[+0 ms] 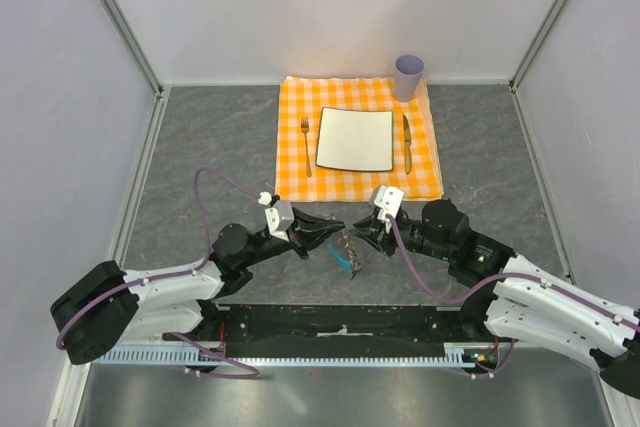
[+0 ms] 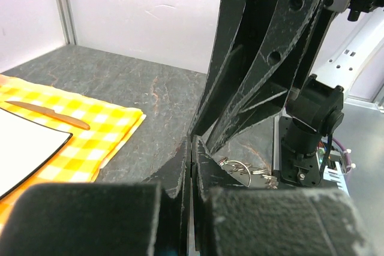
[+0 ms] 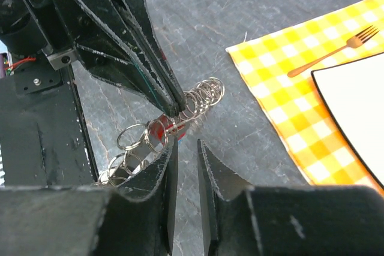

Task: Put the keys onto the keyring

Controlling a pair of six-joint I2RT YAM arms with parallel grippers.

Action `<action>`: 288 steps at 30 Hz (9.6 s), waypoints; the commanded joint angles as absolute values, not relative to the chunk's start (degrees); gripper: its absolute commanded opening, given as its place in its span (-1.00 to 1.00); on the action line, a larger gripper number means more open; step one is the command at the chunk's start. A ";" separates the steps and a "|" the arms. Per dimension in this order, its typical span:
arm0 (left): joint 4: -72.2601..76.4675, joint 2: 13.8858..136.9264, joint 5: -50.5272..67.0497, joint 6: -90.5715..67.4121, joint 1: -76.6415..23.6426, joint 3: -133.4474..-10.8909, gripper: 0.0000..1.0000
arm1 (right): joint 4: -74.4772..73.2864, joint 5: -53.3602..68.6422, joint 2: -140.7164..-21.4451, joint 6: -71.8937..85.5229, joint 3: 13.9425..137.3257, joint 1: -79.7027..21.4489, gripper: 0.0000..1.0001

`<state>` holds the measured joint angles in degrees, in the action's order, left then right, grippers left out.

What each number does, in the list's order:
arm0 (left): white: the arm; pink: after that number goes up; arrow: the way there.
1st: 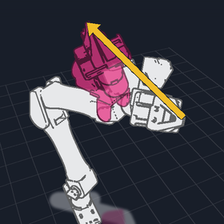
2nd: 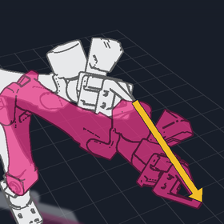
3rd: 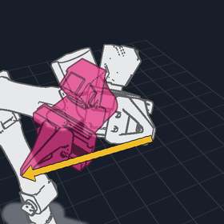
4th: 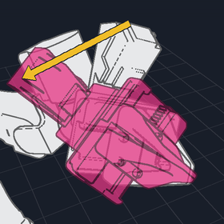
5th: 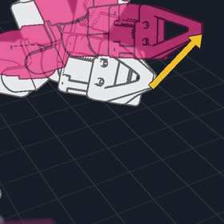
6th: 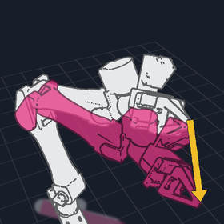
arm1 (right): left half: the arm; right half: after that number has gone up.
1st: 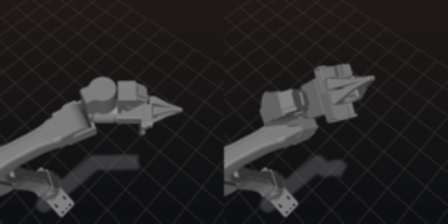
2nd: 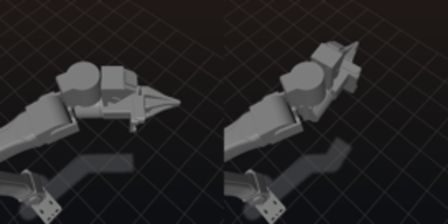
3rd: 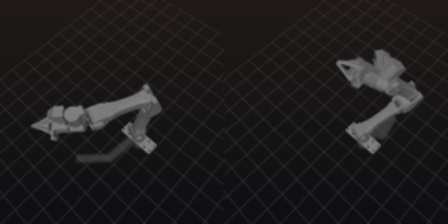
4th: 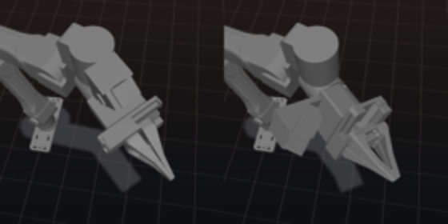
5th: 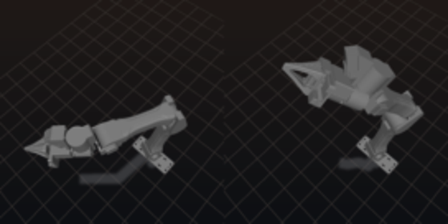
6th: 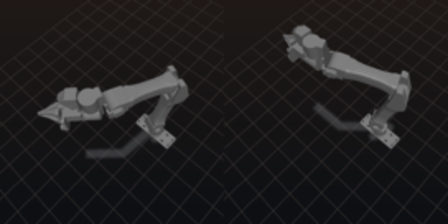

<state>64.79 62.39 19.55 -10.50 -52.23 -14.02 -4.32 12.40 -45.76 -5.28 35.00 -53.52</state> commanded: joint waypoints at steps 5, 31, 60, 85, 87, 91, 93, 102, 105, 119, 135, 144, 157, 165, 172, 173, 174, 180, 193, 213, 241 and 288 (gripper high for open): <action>69.87 61.08 19.51 -8.53 -52.38 -14.77 -0.96 | -0.44 10.99 -44.12 -4.21 35.68 -53.70 -0.40; 72.24 60.47 22.15 -8.70 -52.38 -14.59 -0.96 | 4.22 19.87 -49.66 -6.42 36.56 -53.00 -0.47; 73.47 61.61 16.08 -9.14 -52.38 -14.94 -0.96 | 3.86 29.00 -50.97 -0.45 35.42 -52.91 -0.49; 73.30 58.10 19.51 -7.56 -52.30 -14.15 -0.96 | -6.34 13.45 -43.50 -7.21 42.01 -52.82 -0.17; 73.39 57.83 20.04 -7.65 -52.29 -13.98 -0.96 | -5.63 13.18 -43.94 -7.38 42.10 -52.73 -0.18; 73.92 57.39 21.44 -7.74 -52.30 -13.97 -0.96 | -2.56 13.79 -45.09 -7.73 40.70 -52.21 -0.21; 73.83 57.22 21.80 -7.65 -52.29 -13.97 -0.96 | -1.59 16.43 -45.70 -7.65 40.52 -51.94 -0.24; 74.09 57.48 22.76 -7.56 -52.29 -14.15 -0.96 | 1.32 23.02 -48.69 -8.26 41.31 -51.68 -0.26; 73.92 57.39 22.59 -7.47 -52.30 -14.15 -0.96 | 1.06 24.95 -49.48 -8.00 41.13 -51.59 -0.26; 72.51 57.31 20.92 -7.03 -52.29 -13.62 -0.96 | 0.09 24.09 -46.85 -6.06 38.23 -51.50 -0.26; 71.81 58.01 21.62 -6.86 -52.29 -14.41 -0.96 | -1.58 25.14 -47.20 -6.33 38.85 -51.33 -0.26; 72.07 58.27 22.76 -7.12 -52.29 -13.98 -0.96 | 1.32 24.96 -47.64 -6.24 39.46 -50.98 -0.32; 73.65 58.36 23.29 -7.82 -52.29 -13.54 -0.96 | 7.37 28.56 -49.48 -2.81 38.15 -50.89 -0.39; 77.52 59.41 24.26 -9.23 -52.29 -12.22 -0.96 | 11.34 29.18 -51.42 -1.76 36.91 -50.27 -0.91; 76.56 57.31 23.29 -7.74 -52.29 -11.16 -0.96 | 8.01 28.65 -51.15 -2.46 37.09 -49.13 -1.00; 75.16 56.70 23.12 -7.39 -52.29 -11.08 -0.96 | 7.30 28.39 -50.98 -2.81 37.26 -48.78 -1.00; 74.02 56.08 23.03 -7.12 -52.21 -11.25 -0.88 | 6.34 27.52 -50.89 -3.25 37.53 -48.69 -1.00; 53.50 47.84 23.11 -3.43 -51.68 -13.71 -0.42 | -5.61 23.47 -52.20 -9.13 41.57 -47.90 -1.00; 20.75 52.97 30.14 5.09 -50.98 -27.41 -0.25 | -32.39 24.52 -59.49 -24.59 59.38 -47.90 -1.00; 25.04 58.36 28.56 8.52 -50.71 -30.85 -0.26 | -40.52 26.81 -64.78 -28.83 66.18 -48.08 -1.00; 26.55 53.26 27.50 16.43 -50.71 -27.50 -0.29 | -37.09 27.68 -63.28 -27.69 62.49 -48.08 -1.00; 23.03 51.16 3.36 1.76 -48.96 -21.63 -0.28 | -6.87 17.49 -98.22 21.19 50.08 -47.37 -0.05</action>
